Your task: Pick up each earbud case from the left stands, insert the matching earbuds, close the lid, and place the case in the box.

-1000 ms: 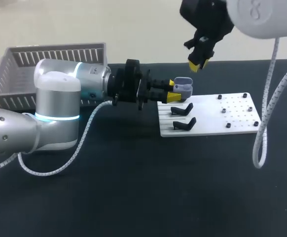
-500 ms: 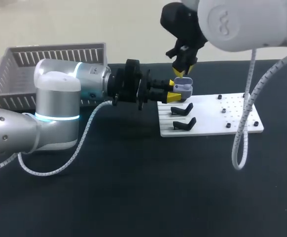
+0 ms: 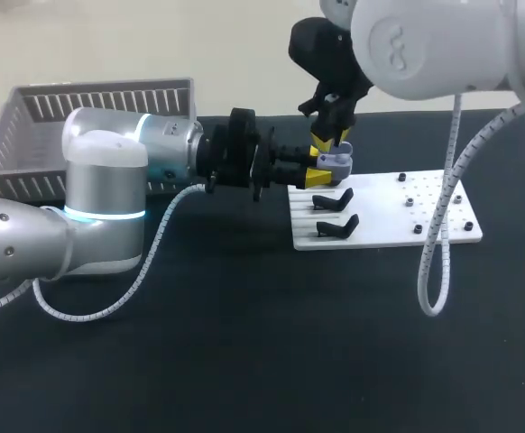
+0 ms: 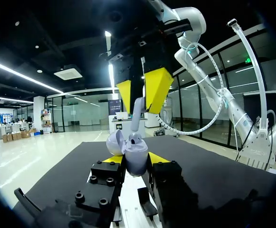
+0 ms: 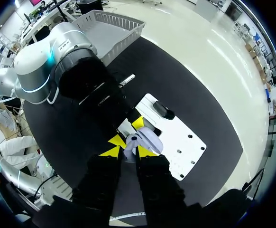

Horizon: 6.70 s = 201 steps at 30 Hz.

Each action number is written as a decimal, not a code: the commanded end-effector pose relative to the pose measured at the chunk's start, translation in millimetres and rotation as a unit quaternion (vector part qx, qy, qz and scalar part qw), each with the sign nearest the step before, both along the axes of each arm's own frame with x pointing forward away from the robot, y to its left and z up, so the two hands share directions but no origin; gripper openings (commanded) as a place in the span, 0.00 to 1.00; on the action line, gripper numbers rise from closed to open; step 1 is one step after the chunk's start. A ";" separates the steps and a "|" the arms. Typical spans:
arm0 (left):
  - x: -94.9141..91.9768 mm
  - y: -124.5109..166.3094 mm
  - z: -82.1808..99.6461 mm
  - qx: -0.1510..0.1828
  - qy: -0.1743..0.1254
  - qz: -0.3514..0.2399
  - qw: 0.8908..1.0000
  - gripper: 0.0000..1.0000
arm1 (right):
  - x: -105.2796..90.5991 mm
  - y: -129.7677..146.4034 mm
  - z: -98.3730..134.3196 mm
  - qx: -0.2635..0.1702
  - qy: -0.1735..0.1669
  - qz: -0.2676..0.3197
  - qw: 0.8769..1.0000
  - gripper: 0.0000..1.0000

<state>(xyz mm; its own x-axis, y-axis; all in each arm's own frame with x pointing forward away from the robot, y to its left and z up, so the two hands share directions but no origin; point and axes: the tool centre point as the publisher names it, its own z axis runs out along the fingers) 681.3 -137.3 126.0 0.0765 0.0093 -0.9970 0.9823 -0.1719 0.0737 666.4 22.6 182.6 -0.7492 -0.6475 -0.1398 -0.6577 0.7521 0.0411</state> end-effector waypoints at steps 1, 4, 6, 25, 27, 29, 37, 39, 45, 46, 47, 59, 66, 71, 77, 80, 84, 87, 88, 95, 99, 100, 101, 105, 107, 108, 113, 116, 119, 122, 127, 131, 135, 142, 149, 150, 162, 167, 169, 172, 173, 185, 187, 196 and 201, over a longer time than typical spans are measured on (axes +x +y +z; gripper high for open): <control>-1.3 0.1 -0.8 -0.001 -0.001 0.002 1.000 0.00 | 1.2 0.3 -2.6 0.002 0.004 0.001 1.000 0.00; -1.3 0.1 -0.8 -0.001 -0.001 0.002 1.000 0.00 | 1.0 1.6 -3.7 0.001 0.006 0.003 1.000 0.00; -1.3 0.1 -0.8 -0.001 -0.001 0.002 1.000 0.00 | 0.8 2.0 -4.4 0.000 0.007 0.004 1.000 0.00; -1.3 0.1 -0.8 -0.001 -0.001 0.002 1.000 0.00 | 0.5 -1.8 -16.2 0.007 0.019 0.001 1.000 0.00; -1.3 0.1 -0.8 -0.001 -0.001 0.002 1.000 0.00 | 0.6 -1.7 -16.4 0.007 0.018 0.001 1.000 0.00; -1.3 0.1 -0.8 -0.001 -0.001 0.002 1.000 0.00 | 0.8 -1.1 -16.6 0.007 0.018 0.001 1.000 0.00; -1.3 0.1 -0.8 -0.001 -0.001 0.002 1.000 0.00 | 3.4 -0.5 -19.1 0.006 0.018 0.001 1.000 0.00; -1.3 0.1 -0.8 -0.001 -0.001 0.002 1.000 0.00 | 3.7 -0.3 -19.8 0.006 0.018 0.001 1.000 0.00; -1.3 0.1 -0.8 -0.001 -0.001 0.002 1.000 0.00 | 4.9 -0.4 -21.2 0.006 0.020 0.000 1.000 0.00; -1.3 0.1 -0.8 -0.001 -0.001 0.002 1.000 0.00 | 5.2 -0.6 -21.5 0.005 0.020 0.000 1.000 0.00; -1.3 0.1 -0.8 -0.001 -0.001 0.002 1.000 0.00 | 5.4 -0.7 -21.9 0.005 0.021 0.000 1.000 0.00; -1.3 0.1 -0.8 -0.001 -0.001 0.002 1.000 0.00 | 1.0 0.6 -14.0 0.007 0.021 0.011 1.000 1.00; -1.3 0.1 -0.8 -0.001 -0.001 0.002 1.000 0.00 | -9.2 -0.6 11.1 0.020 0.005 0.014 1.000 1.00; -1.3 0.1 -0.8 -0.001 -0.001 0.002 1.000 0.00 | 6.4 -13.6 14.7 0.011 -0.027 -0.025 0.999 1.00; -1.3 0.1 -0.8 -0.001 -0.001 0.002 1.000 0.00 | 31.6 -31.6 11.9 0.014 -0.102 -0.109 0.989 1.00; -1.3 0.1 -0.8 -0.001 -0.001 0.002 1.000 0.00 | 42.6 -38.4 9.8 0.011 -0.123 -0.141 0.982 1.00; -1.3 0.1 -0.8 -0.001 -0.001 0.002 1.000 0.00 | 53.3 -47.2 5.1 0.016 -0.135 -0.173 0.975 1.00; -1.3 0.1 -0.8 -0.001 -0.001 0.002 1.000 0.00 | 60.6 -53.8 -0.4 0.021 -0.129 -0.186 0.974 1.00; -1.3 0.1 -0.8 -0.001 -0.001 0.002 1.000 0.00 | 62.4 -55.0 -2.5 0.018 -0.126 -0.188 0.974 1.00; -1.3 0.1 -0.8 -0.001 -0.001 0.002 1.000 0.00 | 63.8 -61.0 -13.5 0.025 -0.114 -0.197 0.974 1.00; -1.3 0.1 -0.8 -0.001 -0.001 0.002 1.000 0.00 | 65.1 -63.6 -16.2 0.029 -0.113 -0.200 0.973 1.00; -1.3 0.1 -0.8 -0.001 -0.001 0.002 1.000 0.00 | 66.2 -64.3 -17.1 0.032 -0.111 -0.200 0.973 1.00; -1.3 0.1 -0.8 -0.001 -0.001 0.002 1.000 0.00 | 67.7 -64.7 -18.4 0.033 -0.110 -0.200 0.973 1.00; -1.3 0.1 -0.8 -0.001 -0.001 0.002 1.000 0.00 | 73.5 -64.2 -24.5 0.038 -0.098 -0.196 0.975 1.00; -1.3 0.1 -0.8 -0.001 -0.001 0.002 1.000 0.00 | 75.3 -63.8 -26.7 0.040 -0.094 -0.195 0.975 1.00; -1.3 0.1 -0.8 -0.001 -0.001 0.002 1.000 0.00 | 75.7 -63.8 -27.2 0.040 -0.094 -0.196 0.975 1.00; -1.3 0.1 -0.8 -0.001 -0.001 0.002 1.000 0.00 | 78.0 -63.0 -29.1 0.040 -0.088 -0.192 0.977 1.00; -1.3 0.1 -0.8 -0.001 -0.001 0.002 1.000 0.00 | 78.4 -62.5 -29.4 0.040 -0.081 -0.187 0.978 1.00; -1.3 0.1 -0.8 -0.001 -0.001 0.002 1.000 0.00 | 77.7 -61.5 -31.0 0.042 -0.072 -0.180 0.980 1.00; -1.3 0.1 -0.8 -0.001 -0.001 0.002 1.000 0.00 | 75.0 -60.9 -33.2 0.042 -0.063 -0.175 0.982 1.00; -1.3 0.1 -0.8 -0.001 -0.001 0.002 1.000 0.00 | 67.5 -59.3 -35.0 0.049 -0.047 -0.164 0.984 1.00; -1.3 0.1 -0.8 -0.001 -0.001 0.002 1.000 0.00 | 60.6 -56.1 -35.1 0.052 -0.036 -0.151 0.987 1.00; -1.3 0.1 -0.8 -0.001 -0.001 0.002 1.000 0.00 | 57.5 -54.8 -35.3 0.053 -0.022 -0.141 0.988 1.00; -1.3 0.1 -0.8 -0.001 -0.001 0.002 1.000 0.00 | 53.3 -56.0 -32.0 0.048 -0.035 -0.143 0.988 1.00; -1.3 0.1 -0.8 -0.001 -0.001 0.002 1.000 0.00 | 39.3 -58.6 2.5 0.050 -0.092 -0.124 0.987 1.00; -1.3 0.1 -0.8 -0.001 -0.001 0.002 1.000 0.00 | 36.0 -57.5 8.4 0.050 -0.101 -0.116 0.987 1.00; -3.5 7.6 5.4 -0.005 0.000 0.019 1.000 0.00 | 2.1 -38.3 46.7 0.095 -0.178 -0.006 0.979 1.00; -9.1 32.0 23.1 0.001 0.004 0.075 0.997 0.00 | 0.3 -35.3 49.9 0.111 -0.189 0.014 0.976 1.00; -11.8 42.3 28.5 0.014 0.000 0.098 0.995 0.00 | 0.1 -32.5 52.5 0.119 -0.197 0.022 0.973 1.00; -13.0 57.5 34.3 0.026 0.000 0.127 0.992 0.00 | 0.6 -28.6 56.7 0.132 -0.209 0.034 0.968 1.00; -13.0 61.6 36.1 0.031 -0.002 0.135 0.990 0.00 | 1.2 -27.4 58.0 0.136 -0.212 0.038 0.967 1.00; 9.6 126.5 55.0 0.077 -0.037 0.255 0.963 0.00 | 5.7 -21.9 62.1 0.154 -0.214 0.057 0.963 1.00; 19.2 143.1 54.4 0.088 -0.042 0.288 0.953 0.00 | 5.7 -21.9 62.1 0.154 -0.214 0.057 0.963 1.00; 55.1 232.0 42.9 0.111 -0.048 0.432 0.894 0.00 | 5.7 -21.9 62.1 0.154 -0.214 0.057 0.963 1.00; 72.9 270.8 42.5 0.121 -0.068 0.482 0.865 0.00 | 5.7 -21.9 62.1 0.154 -0.214 0.057 0.963 1.00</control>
<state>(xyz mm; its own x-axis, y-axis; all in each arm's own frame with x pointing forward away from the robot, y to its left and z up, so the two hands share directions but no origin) 762.0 118.2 161.2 0.0267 0.3403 -0.9399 0.8700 0.4551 0.1895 673.2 1.6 245.1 -0.5074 -0.6025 -0.6161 -0.7430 0.6680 -0.0414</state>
